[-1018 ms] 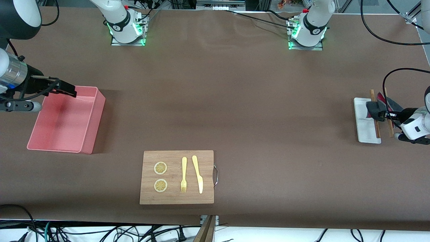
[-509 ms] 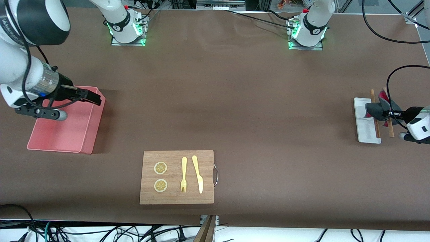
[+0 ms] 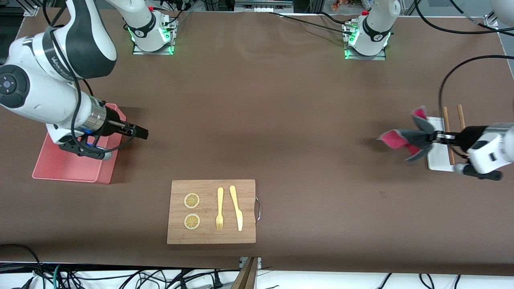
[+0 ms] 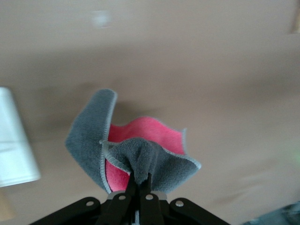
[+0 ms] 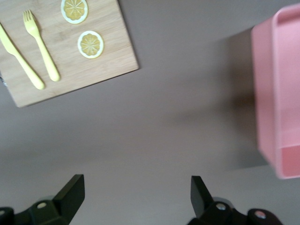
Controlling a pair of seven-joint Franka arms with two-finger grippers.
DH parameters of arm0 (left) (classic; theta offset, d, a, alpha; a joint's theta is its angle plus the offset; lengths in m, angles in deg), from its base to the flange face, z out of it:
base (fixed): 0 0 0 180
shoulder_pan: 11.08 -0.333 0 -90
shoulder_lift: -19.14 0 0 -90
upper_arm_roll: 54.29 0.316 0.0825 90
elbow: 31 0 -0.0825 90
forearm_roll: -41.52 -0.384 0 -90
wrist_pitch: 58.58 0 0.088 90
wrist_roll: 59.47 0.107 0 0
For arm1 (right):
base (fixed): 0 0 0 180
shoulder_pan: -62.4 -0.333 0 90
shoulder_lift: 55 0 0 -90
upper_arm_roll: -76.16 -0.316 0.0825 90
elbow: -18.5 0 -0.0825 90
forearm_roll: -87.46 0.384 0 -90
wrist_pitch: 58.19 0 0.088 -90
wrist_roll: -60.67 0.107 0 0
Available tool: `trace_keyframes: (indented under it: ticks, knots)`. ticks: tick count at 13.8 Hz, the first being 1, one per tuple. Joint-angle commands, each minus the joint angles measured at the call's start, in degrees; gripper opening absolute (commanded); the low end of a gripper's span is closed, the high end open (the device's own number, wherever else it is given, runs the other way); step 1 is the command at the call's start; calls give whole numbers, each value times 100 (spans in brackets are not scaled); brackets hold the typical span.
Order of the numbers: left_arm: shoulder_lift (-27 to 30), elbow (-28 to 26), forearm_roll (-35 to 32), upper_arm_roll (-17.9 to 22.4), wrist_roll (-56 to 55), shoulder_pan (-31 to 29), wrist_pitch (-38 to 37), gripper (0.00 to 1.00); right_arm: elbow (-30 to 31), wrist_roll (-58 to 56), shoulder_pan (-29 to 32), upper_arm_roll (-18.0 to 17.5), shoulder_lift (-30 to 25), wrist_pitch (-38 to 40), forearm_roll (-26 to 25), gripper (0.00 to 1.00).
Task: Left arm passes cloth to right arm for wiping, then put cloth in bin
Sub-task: 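Carry the cloth with the left gripper toward the approaching right gripper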
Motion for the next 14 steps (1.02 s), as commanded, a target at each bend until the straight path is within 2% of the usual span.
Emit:
trace_keyframes:
  ticks: [1, 3, 5, 9, 12, 14]
  knots:
    - [-181, 192, 1258, 76, -1314, 413, 304, 0, -128, 709, -261, 20, 164, -211, 178, 100]
    - [-190, 192, 2120, 67, -2211, 703, 568, 0, -128, 1095, -463, 20, 261, -448, 248, 100]
    - [-216, 192, 2684, 67, -2890, 1089, 998, 0, -128, 1596, -700, 20, 383, -729, 284, 100]
    - [-365, 192, 3599, 67, -4244, 2143, 2570, 0, -137, 2922, -1131, 11, 656, -1388, 380, 100]
    - [-567, 192, 4143, 67, -4676, 2672, 3538, 0, -137, 3539, -1211, 20, 727, -1688, 1012, 100]
    - [-629, 192, 4470, 76, -4703, 2857, 3925, 0, -137, 3716, -1229, 20, 727, -1688, 1258, 100]
